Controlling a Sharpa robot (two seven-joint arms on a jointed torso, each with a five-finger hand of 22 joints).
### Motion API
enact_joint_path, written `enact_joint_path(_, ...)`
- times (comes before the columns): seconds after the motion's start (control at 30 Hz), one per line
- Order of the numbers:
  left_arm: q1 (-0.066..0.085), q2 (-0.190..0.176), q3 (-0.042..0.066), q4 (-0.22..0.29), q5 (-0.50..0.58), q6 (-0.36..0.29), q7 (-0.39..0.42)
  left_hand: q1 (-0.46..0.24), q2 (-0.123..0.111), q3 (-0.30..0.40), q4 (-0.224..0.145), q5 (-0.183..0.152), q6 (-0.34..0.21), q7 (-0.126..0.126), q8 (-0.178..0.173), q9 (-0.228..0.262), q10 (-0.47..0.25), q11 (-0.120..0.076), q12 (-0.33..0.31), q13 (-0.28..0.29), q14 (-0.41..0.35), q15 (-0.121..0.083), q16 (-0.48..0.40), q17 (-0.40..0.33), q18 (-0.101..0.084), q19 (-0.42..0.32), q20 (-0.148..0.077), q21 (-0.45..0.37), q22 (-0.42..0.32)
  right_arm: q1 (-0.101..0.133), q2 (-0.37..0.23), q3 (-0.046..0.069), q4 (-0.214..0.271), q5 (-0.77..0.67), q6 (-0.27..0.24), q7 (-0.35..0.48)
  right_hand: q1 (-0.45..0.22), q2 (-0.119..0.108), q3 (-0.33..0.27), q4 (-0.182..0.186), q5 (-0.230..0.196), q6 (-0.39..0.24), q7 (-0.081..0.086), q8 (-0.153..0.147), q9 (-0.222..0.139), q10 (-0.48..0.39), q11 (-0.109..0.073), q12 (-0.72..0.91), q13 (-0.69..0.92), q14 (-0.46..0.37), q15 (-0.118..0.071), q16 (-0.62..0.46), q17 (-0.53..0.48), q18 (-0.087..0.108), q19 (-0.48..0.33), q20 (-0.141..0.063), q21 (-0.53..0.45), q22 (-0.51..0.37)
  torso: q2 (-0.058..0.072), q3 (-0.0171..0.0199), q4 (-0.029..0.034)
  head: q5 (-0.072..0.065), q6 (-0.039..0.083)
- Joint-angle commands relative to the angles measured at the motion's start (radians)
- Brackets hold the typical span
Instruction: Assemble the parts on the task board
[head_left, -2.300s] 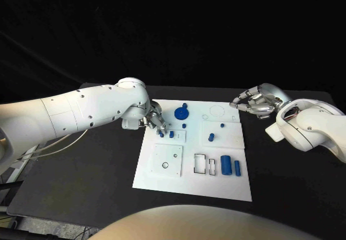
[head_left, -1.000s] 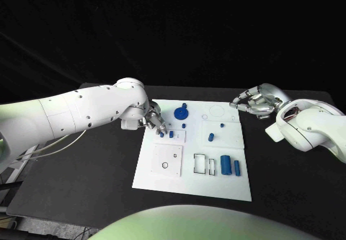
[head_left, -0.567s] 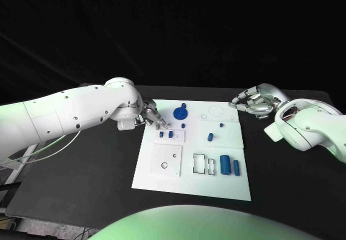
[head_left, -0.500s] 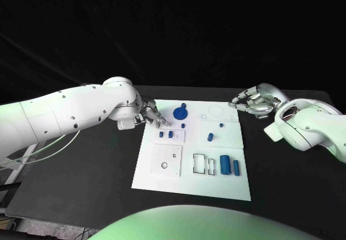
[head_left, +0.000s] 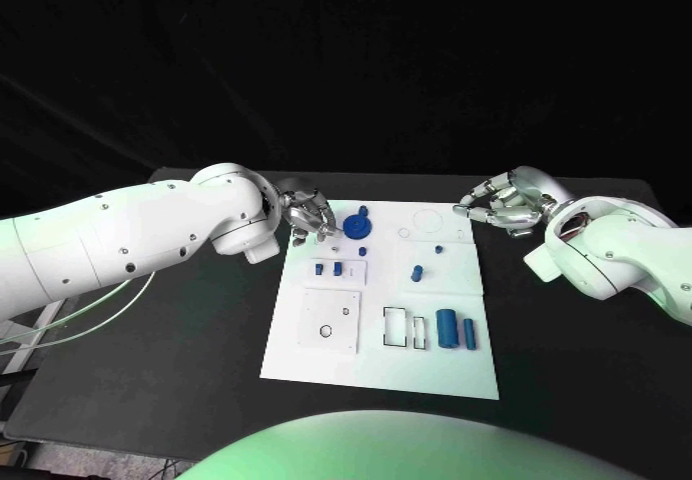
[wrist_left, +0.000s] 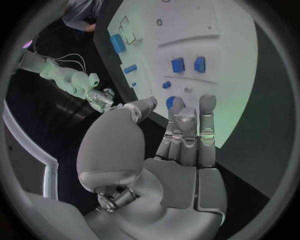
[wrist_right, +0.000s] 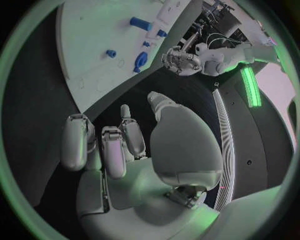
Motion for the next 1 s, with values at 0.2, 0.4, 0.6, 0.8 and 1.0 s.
enact_joint_path(0.2,-0.046,0.032,-0.017,-0.001,-0.33,-0.273,0.339,0.073,-0.019,0.02,-0.056,-0.006,0.069,-0.012,-0.076,-0.159,-0.002,0.008,-0.143,-0.169,-0.067,0.008,-0.136,-0.125,0.027,-0.029,0.011,-0.157,-0.066,-0.004,0.0,0.0,-0.001,-0.014,0.0,0.017,0.004,0.009,-0.006,-0.003,0.007,-0.015,0.003,0.003,0.003,-0.084,0.001,-0.099,-0.092,0.064,0.009,-0.025,0.143,0.018,-0.034,0.0,-0.05,0.113,0.001,-0.0005,-0.0002,-0.015,0.0)
enact_joint_path(0.4,-0.056,0.069,-0.036,-0.032,-0.488,-0.25,0.363,0.072,-0.013,-0.07,-0.069,-0.042,0.044,-0.063,-0.163,-0.264,-0.061,0.029,-0.264,-0.287,-0.135,0.017,-0.228,-0.202,0.029,-0.05,0.018,-0.232,-0.091,-0.006,0.002,0.0,-0.002,-0.017,-0.001,0.021,0.006,0.009,-0.006,-0.003,0.007,-0.016,0.003,0.003,0.003,-0.098,0.002,-0.117,-0.111,0.061,0.009,-0.03,0.134,0.021,-0.042,0.0,-0.064,0.107,0.0,0.0016,-0.0029,-0.016,0.003)
enact_joint_path(0.6,-0.058,0.109,-0.045,-0.072,-0.587,-0.204,0.355,0.108,0.003,-0.14,-0.047,-0.031,0.094,-0.059,-0.169,-0.315,-0.046,0.015,-0.287,-0.341,-0.05,-0.005,-0.164,-0.198,0.022,0.039,0.0,-0.158,-0.054,-0.007,0.003,0.0,-0.002,-0.02,-0.004,0.023,0.008,0.009,-0.006,-0.003,0.007,-0.017,0.003,0.003,0.003,-0.105,0.002,-0.126,-0.119,0.058,0.009,-0.034,0.127,0.023,-0.048,0.001,-0.075,0.103,0.001,0.0028,-0.0038,-0.016,0.007)
enact_joint_path(0.8,-0.059,0.139,-0.047,-0.097,-0.664,-0.121,0.321,0.131,-0.003,-0.117,-0.041,-0.024,0.155,-0.043,-0.168,-0.352,-0.019,0.0,-0.318,-0.387,0.028,-0.02,-0.001,-0.091,-0.01,0.133,-0.016,0.065,0.058,-0.008,0.003,0.0,-0.001,-0.025,-0.006,0.023,0.008,0.009,-0.006,-0.003,0.008,-0.017,0.003,0.003,0.003,-0.106,0.002,-0.128,-0.121,0.057,0.009,-0.034,0.126,0.023,-0.05,0.001,-0.077,0.102,0.002,0.0036,-0.0039,-0.017,0.007)
enact_joint_path(1.0,-0.059,0.158,-0.048,-0.119,-0.701,-0.078,0.289,0.138,-0.007,-0.103,-0.042,-0.023,0.175,-0.034,-0.174,-0.372,-0.005,0.0,-0.343,-0.412,0.058,-0.022,0.071,-0.047,-0.024,0.166,-0.02,0.165,0.112,-0.008,0.005,0.0,-0.001,-0.027,-0.007,0.023,0.009,0.009,-0.006,-0.002,0.008,-0.018,0.004,0.003,0.004,-0.127,0.002,-0.155,-0.149,0.055,0.01,-0.038,0.121,0.025,-0.054,0.001,-0.085,0.099,0.001,0.0032,-0.0025,-0.02,0.006)
